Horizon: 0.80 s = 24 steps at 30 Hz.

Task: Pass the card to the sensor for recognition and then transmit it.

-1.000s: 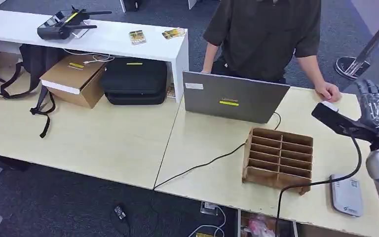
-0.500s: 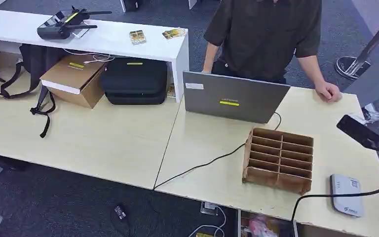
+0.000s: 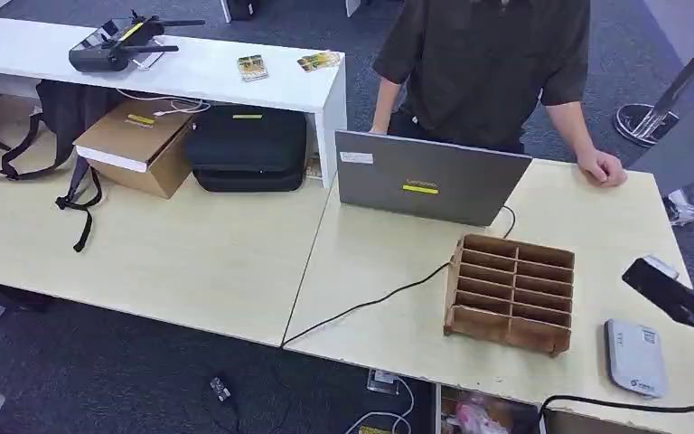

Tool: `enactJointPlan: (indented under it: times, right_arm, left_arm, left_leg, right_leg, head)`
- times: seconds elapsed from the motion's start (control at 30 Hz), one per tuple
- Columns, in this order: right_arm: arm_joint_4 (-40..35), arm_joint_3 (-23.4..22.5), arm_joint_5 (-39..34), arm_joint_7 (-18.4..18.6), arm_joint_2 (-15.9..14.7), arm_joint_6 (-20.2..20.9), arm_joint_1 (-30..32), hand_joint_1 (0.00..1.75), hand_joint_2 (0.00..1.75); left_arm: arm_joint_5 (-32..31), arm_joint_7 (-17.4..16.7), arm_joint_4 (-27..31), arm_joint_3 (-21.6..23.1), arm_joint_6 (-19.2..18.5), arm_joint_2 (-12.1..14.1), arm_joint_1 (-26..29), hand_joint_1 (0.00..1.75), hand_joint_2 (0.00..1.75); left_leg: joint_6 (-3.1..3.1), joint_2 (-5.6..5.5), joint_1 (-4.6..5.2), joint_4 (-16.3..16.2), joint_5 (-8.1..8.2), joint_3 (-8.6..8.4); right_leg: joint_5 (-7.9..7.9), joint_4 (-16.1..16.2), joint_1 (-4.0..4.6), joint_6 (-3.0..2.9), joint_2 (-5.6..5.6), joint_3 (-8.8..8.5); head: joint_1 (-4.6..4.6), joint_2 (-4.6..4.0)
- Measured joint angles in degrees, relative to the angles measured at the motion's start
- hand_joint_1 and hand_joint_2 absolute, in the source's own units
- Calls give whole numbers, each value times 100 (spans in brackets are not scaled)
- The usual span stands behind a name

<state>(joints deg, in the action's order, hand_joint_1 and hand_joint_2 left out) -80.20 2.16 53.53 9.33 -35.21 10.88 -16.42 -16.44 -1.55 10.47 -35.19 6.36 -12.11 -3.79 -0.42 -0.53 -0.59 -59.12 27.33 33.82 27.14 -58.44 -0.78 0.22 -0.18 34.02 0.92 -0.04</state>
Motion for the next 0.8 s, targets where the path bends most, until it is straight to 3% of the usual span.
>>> enactJointPlan:
  times: [0.57, 0.8]
  right_arm:
    - [-701, -527, -133, 28, -63, 92, 1005, 0, 175]
    - [-887, -642, -81, 87, 162, 76, 1333, 0, 175]
  left_arm:
    - [11, 0, 0, -83, 0, 7, 4, 0, 0]
    - [0, 0, 0, -83, 0, 4, 3, 0, 0]
  left_leg:
    - [3, 2, 0, 1, 2, 0]
    - [3, 2, 0, 2, 2, 0]
  right_leg:
    - [2, 0, 0, 0, 1, 0]
    - [3, 0, 0, -1, 1, 0]
  head:
    - [0, 0]
    - [0, 0]
